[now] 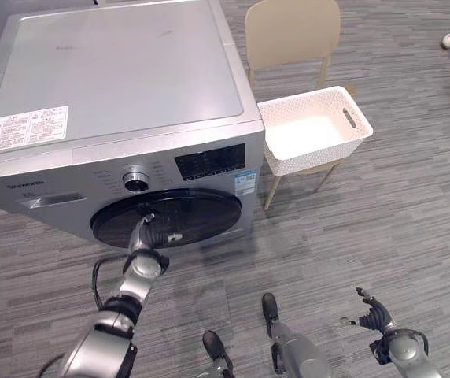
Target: Grab the laundry basket,head to the washer,open it,put in the laundry and shut it.
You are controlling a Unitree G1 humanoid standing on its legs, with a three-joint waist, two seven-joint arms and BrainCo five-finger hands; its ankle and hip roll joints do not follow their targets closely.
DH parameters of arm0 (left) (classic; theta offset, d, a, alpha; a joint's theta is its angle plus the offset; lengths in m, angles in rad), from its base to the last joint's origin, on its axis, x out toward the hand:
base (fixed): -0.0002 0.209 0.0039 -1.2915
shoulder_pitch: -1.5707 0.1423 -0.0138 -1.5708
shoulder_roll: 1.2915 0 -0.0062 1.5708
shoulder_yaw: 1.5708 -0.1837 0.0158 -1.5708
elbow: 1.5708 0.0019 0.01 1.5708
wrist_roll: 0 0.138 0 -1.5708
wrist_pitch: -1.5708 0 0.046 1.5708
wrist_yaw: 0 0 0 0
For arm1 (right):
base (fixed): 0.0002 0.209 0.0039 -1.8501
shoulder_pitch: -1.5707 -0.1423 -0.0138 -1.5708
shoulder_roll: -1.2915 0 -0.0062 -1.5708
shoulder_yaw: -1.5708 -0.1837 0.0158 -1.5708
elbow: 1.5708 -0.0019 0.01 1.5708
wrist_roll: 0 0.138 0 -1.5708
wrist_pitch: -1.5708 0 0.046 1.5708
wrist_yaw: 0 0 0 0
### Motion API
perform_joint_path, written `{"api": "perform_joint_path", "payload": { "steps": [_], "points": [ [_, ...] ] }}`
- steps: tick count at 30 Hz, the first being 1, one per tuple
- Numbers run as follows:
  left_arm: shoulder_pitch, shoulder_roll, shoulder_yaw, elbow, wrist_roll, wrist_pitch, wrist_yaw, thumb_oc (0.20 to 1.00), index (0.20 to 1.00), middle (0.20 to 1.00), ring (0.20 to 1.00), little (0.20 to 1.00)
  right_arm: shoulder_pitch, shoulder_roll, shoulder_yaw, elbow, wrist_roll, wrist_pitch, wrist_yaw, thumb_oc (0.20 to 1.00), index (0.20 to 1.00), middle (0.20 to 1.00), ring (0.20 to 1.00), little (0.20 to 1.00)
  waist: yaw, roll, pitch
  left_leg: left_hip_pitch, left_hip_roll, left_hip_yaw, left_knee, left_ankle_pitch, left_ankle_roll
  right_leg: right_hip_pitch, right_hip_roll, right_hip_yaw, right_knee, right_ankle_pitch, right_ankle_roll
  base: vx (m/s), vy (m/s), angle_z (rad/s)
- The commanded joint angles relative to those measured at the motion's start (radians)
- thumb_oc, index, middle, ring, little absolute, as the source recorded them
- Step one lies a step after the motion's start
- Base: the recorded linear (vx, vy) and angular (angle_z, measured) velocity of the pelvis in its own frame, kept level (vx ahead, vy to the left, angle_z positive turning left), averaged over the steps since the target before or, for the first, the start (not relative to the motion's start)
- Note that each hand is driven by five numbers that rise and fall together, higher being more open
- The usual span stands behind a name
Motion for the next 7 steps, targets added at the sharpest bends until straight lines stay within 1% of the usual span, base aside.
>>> {"api": "perform_joint_path", "payload": {
  "steps": [1,4,7],
  "points": [
    [0.171,-0.005,0.073,-0.071,-0.070,-0.046,-0.016,1.000,1.000,1.000,1.000,1.000,-0.022,0.023,-0.065,0.030,0.022,-0.031,-0.017,1.000,1.000,1.000,1.000,1.000,0.058,-0.016,-0.028,0.011,-0.004,-0.075,-0.004,-0.038,-0.047,0.094,-0.019,-0.009,0.043,-0.166,0.098,0.07,-0.075,0.37],
    [0.335,-0.039,0.101,-0.172,-0.093,-0.047,-0.079,1.000,1.000,1.000,1.000,1.000,-0.039,0.033,-0.086,0.045,0.018,-0.024,-0.014,1.000,1.000,1.000,1.000,1.000,0.092,-0.009,-0.030,0.039,-0.010,-0.097,-0.004,-0.042,-0.045,0.146,-0.018,-0.025,0.023,-0.174,0.096,0.03,-0.059,0.37],
    [0.417,-0.065,0.103,-0.185,-0.099,-0.041,-0.123,1.000,1.000,1.000,1.000,1.000,-0.063,0.043,-0.092,0.065,0.015,-0.017,-0.010,1.000,1.000,1.000,1.000,1.000,0.118,-0.003,-0.040,0.059,-0.014,-0.116,-0.004,-0.041,-0.045,0.182,-0.017,-0.040,0.012,-0.181,0.093,0.03,-0.051,0.30]
  ]
}}
